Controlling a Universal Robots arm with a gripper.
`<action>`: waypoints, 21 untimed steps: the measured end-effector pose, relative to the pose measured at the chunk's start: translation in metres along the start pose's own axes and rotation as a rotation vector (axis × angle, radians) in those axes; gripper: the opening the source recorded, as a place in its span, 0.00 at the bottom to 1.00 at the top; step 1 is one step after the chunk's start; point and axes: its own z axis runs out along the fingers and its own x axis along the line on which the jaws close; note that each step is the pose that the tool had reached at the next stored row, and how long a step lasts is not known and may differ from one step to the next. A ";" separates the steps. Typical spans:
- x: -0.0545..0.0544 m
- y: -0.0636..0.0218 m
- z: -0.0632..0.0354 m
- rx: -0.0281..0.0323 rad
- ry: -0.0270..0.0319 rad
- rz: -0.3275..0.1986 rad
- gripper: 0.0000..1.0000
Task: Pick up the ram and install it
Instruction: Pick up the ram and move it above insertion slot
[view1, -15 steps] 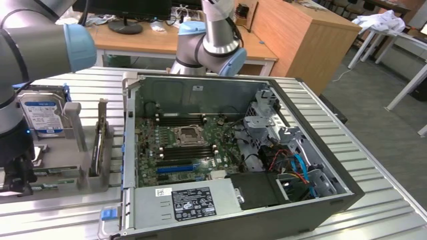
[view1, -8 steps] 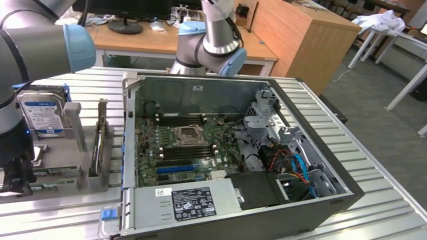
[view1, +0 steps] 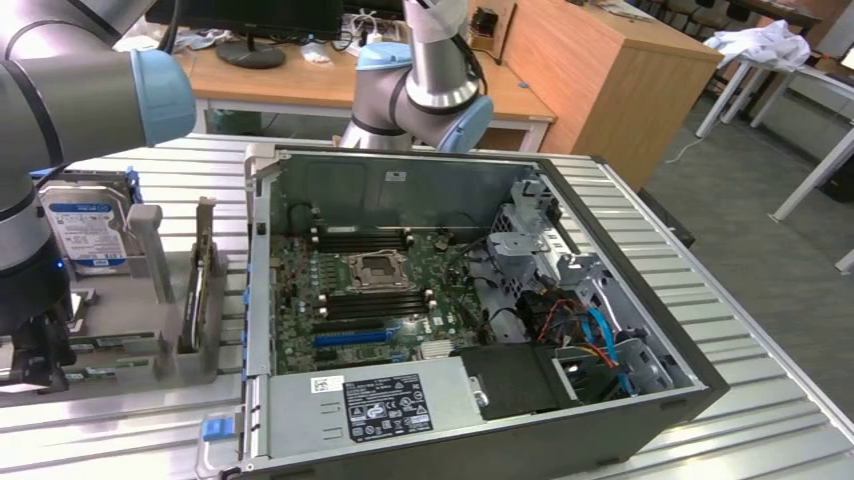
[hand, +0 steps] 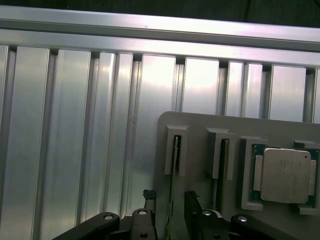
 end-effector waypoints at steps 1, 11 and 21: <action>0.000 0.0000 0.0000 0.0000 0.0000 0.000 0.36; 0.000 0.0000 0.0000 0.0000 -0.0001 0.000 0.13; 0.000 0.0000 -0.0021 0.0001 0.0000 0.000 0.13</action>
